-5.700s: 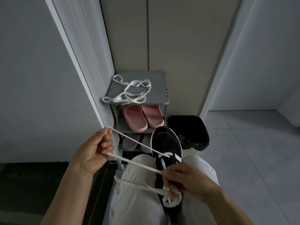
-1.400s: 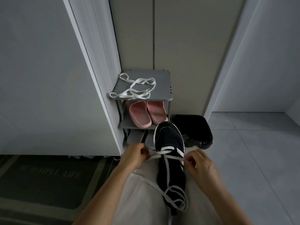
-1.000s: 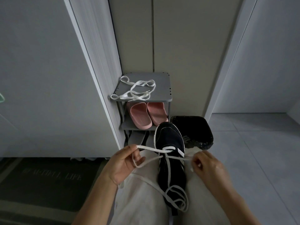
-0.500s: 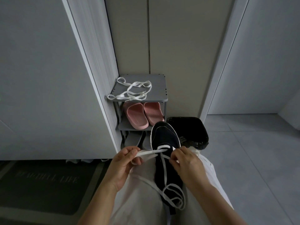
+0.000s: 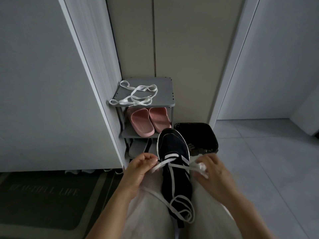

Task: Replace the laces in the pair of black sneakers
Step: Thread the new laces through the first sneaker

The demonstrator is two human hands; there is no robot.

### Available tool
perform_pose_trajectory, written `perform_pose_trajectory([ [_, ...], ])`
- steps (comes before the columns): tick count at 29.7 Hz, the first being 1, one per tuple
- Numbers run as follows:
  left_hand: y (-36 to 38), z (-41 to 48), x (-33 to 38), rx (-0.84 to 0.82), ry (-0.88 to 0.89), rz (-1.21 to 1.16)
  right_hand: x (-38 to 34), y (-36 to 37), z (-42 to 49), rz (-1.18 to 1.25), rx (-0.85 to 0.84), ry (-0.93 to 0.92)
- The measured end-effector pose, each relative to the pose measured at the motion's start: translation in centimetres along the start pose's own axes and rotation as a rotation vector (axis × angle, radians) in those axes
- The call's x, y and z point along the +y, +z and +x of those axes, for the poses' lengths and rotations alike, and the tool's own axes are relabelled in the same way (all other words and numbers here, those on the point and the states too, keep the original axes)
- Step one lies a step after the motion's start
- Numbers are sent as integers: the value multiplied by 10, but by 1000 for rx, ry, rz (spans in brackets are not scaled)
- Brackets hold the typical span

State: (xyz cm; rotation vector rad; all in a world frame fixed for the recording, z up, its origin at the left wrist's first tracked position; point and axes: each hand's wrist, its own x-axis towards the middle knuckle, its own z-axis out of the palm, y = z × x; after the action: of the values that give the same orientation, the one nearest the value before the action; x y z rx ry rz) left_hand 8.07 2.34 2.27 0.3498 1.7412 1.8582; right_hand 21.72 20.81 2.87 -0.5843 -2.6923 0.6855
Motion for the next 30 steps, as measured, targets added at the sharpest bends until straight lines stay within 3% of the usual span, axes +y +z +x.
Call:
perform_pose_trajectory([
  [4, 1, 3, -2, -43, -6, 15, -27, 10, 6, -86, -74, -52],
  [10, 8, 5, -5, -14, 50, 50, 8, -7, 7, 218, -127, 120],
  [16, 14, 4, -8, -33, 60, -3, 19, -25, 4, 98, -287, 167],
  [20, 14, 5, -12, -26, 96, 22, -2, -6, 10, 175, -207, 107],
  [25, 13, 6, -13, 18, 123, -57, -20, 5, 8, -15, -167, 120],
  [30, 14, 9, -14, 31, 136, -72, -19, 3, 9, 106, -142, 154],
])
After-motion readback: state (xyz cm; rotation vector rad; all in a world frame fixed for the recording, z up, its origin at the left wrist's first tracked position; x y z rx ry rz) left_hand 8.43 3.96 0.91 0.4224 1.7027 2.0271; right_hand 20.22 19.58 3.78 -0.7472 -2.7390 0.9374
